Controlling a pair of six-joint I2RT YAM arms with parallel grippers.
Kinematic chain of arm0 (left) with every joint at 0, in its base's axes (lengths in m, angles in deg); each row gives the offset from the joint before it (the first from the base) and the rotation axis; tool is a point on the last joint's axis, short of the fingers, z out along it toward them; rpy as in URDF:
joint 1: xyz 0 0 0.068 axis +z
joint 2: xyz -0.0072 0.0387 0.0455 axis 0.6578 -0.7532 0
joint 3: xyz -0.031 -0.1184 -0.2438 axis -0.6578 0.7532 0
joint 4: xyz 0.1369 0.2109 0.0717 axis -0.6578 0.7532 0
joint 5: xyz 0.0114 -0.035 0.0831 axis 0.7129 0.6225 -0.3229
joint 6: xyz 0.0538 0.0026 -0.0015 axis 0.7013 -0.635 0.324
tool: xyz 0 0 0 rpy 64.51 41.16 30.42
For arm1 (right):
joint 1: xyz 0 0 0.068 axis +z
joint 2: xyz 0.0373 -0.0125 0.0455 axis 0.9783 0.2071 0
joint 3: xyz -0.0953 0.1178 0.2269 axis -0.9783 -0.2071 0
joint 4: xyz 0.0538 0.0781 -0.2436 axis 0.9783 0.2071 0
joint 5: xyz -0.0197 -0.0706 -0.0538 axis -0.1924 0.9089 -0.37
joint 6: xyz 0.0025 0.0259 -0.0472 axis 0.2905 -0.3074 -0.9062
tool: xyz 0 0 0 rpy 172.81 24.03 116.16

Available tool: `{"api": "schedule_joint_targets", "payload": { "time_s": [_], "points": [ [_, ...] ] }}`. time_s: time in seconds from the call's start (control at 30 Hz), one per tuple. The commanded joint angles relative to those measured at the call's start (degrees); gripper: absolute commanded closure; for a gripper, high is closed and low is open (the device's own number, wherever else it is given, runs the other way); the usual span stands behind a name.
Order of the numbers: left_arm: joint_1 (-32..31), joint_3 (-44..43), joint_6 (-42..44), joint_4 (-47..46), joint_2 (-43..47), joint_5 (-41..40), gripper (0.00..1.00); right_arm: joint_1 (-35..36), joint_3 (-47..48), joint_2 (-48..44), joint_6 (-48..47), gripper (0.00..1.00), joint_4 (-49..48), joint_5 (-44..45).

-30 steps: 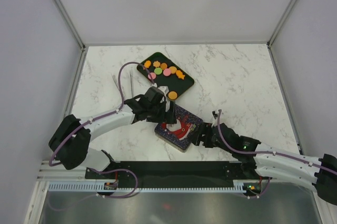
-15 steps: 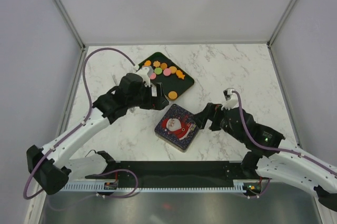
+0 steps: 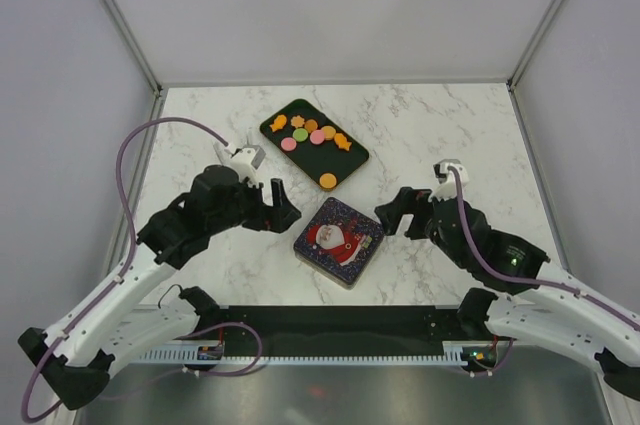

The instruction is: Pack the cookies

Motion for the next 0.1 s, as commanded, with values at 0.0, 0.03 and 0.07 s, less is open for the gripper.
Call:
{"api": "schedule_joint_targets", "payload": {
  "time_s": [0.0, 0.03, 0.07],
  "points": [
    [0.0, 0.6, 2.6, 0.7, 1.5, 1.3, 0.02, 0.0, 0.0, -2.1, -1.3, 0.02, 0.3, 2.8],
    [0.0, 0.7, 2.7, 0.7, 1.9, 1.3, 0.02, -0.1, -0.1, -2.3, -1.7, 0.02, 0.3, 3.0],
    [0.0, 0.8, 2.9, 0.8, 2.0, 1.4, 0.02, 0.0, -0.2, -2.5, -1.8, 0.02, 0.3, 3.4]
  ]
}}
